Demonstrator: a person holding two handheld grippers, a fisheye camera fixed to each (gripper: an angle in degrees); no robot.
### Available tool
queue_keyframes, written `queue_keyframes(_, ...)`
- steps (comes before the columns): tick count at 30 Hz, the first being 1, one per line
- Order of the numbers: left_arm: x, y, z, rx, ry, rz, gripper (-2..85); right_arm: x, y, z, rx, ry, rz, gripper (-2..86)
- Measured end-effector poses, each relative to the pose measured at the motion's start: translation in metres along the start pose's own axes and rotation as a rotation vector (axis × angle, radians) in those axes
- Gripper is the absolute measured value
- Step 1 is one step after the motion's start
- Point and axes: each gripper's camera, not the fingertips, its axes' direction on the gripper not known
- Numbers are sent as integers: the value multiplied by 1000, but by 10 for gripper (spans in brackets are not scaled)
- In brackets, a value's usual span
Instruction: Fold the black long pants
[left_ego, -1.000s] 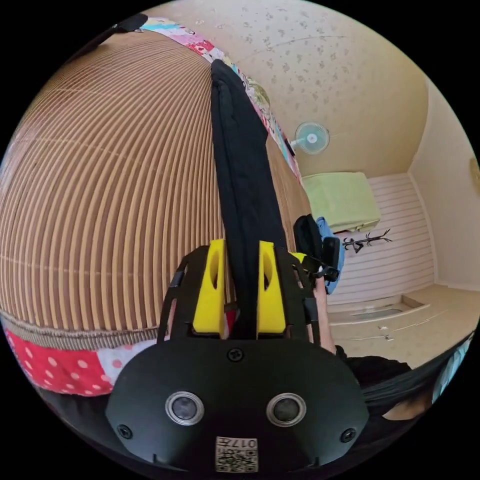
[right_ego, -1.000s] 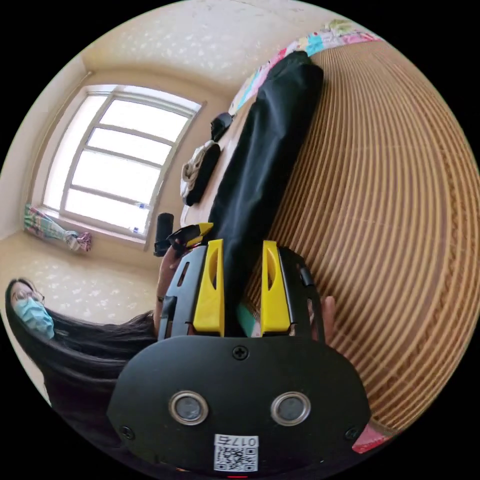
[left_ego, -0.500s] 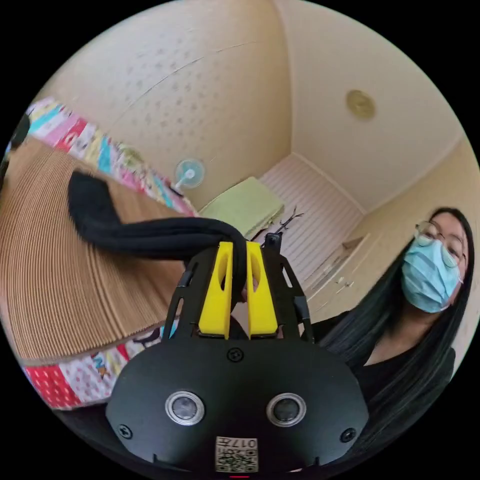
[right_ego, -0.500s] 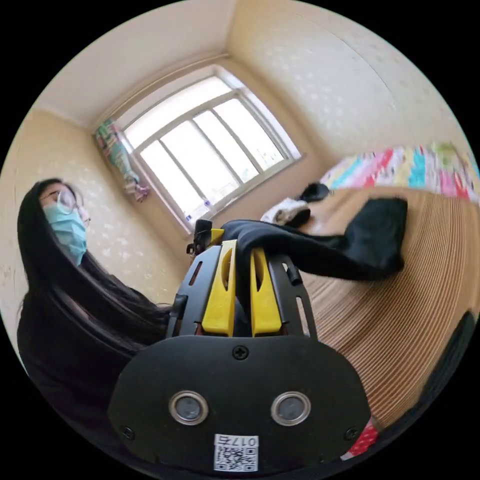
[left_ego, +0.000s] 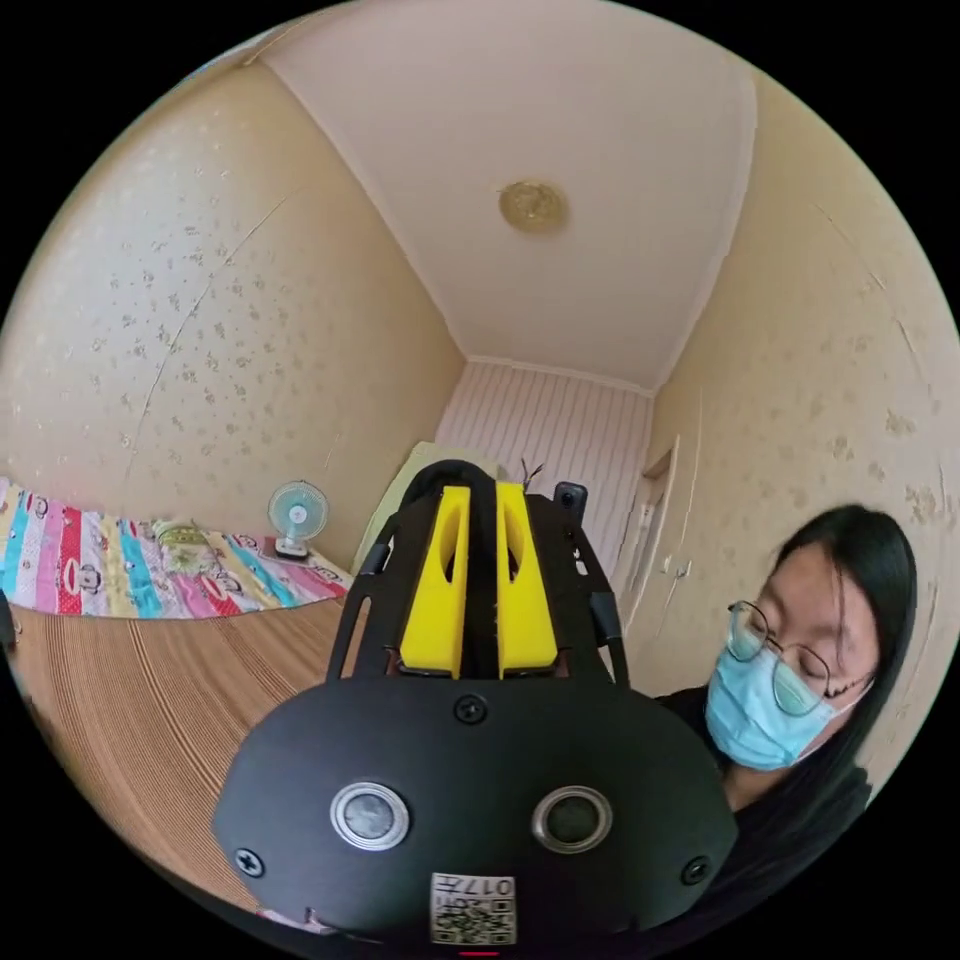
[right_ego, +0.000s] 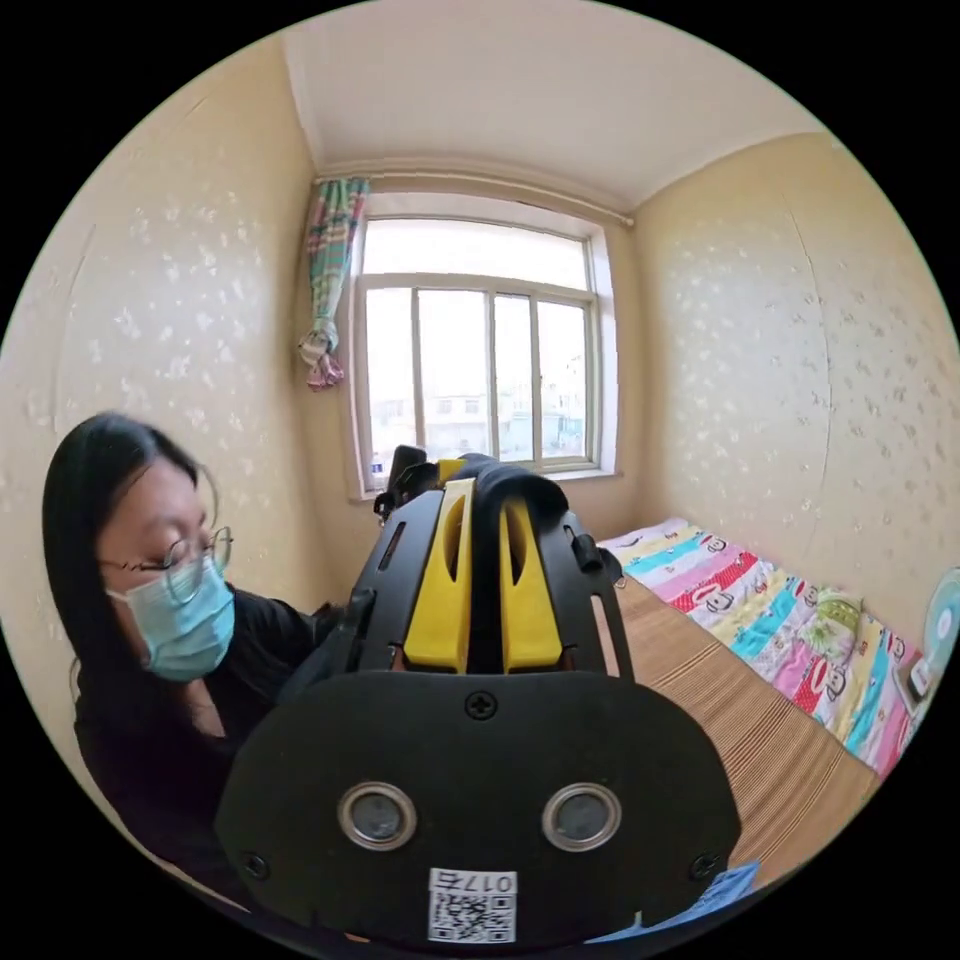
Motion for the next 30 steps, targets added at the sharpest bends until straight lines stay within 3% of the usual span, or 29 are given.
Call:
queue_keyframes(5, -122, -38, 52, -112, -256, -113, 50, 126, -17, 67, -121, 216, 210, 0)
queue_keyframes(9, -212, -22, 67, -135, -309, -188, 50, 218, 12, 112, -119, 185, 358, 0)
queue_keyframes(13, -237, 51, 69, -247, -356, -111, 50, 216, 87, 142, -206, 250, 334, 2)
queue_keyframes(17, -250, 208, 64, -415, -334, -115, 51, 176, 252, 170, -362, 282, 308, 9)
queue_keyframes(21, -205, 350, 36, -478, -233, -209, 54, 111, 423, 133, -283, 102, 519, 27)
queue_keyframes(25, -176, 423, 22, -580, -395, -361, 73, 71, 529, 108, -338, 144, 796, 38)
queue_keyframes(30, -208, 412, -47, -368, -392, -564, 120, 79, 559, 61, -330, 237, 888, 84)
